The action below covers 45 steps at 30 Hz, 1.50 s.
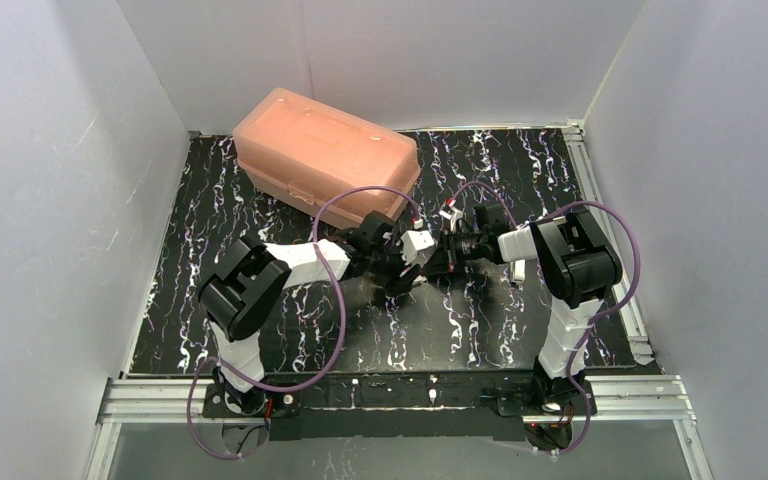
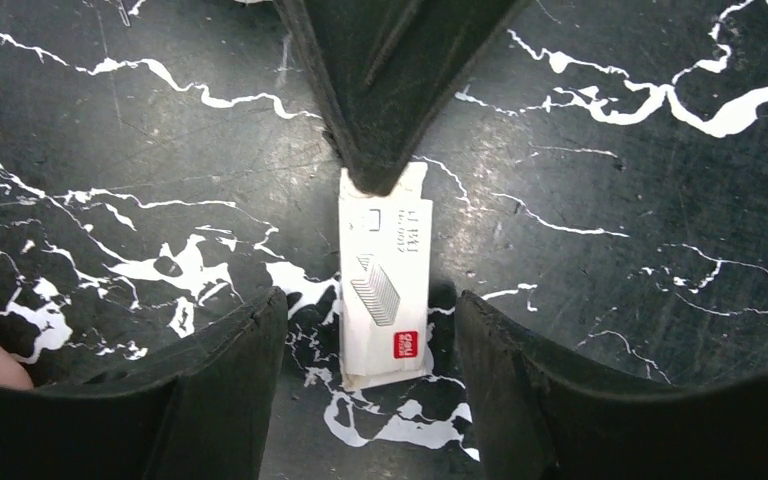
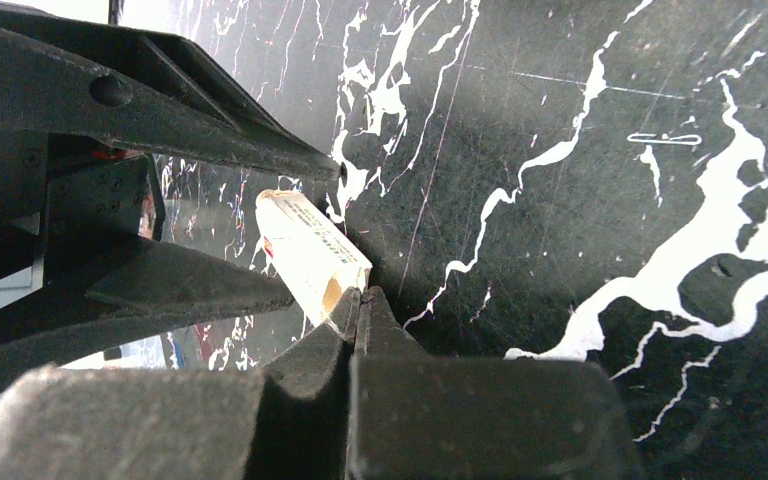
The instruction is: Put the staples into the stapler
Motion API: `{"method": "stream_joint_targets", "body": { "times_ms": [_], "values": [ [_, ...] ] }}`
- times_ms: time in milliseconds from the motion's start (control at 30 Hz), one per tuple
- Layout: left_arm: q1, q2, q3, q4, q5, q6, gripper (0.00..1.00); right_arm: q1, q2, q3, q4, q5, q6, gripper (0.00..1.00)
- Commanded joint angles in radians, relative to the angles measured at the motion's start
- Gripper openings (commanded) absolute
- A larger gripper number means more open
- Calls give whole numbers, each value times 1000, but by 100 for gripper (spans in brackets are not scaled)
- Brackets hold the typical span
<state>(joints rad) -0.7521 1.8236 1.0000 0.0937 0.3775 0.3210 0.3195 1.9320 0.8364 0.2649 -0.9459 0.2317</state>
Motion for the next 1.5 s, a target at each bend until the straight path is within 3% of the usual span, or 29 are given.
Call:
{"method": "stream_joint_targets", "body": {
  "times_ms": [0, 167, 633, 967, 1233, 1467],
  "values": [
    [2, 65, 43, -129, 5, 20, 62, 9, 15, 13, -37, 26, -35, 1],
    [-22, 100, 87, -138, 13, 23, 60, 9, 9, 16, -46, 24, -40, 1],
    [-36, 85, 45, -180, -26, 57, 37, -6, -35, 5, -66, 44, -67, 1],
    [-36, 49, 15, -195, -37, 73, 36, -29, -63, -16, -56, 56, -71, 1],
    [-36, 50, 12, -205, -43, 84, 26, -38, -60, -19, -66, 59, -84, 1],
    [-36, 38, 6, -224, -48, 97, 28, -54, -68, -20, -75, 63, -91, 1]
  ]
}}
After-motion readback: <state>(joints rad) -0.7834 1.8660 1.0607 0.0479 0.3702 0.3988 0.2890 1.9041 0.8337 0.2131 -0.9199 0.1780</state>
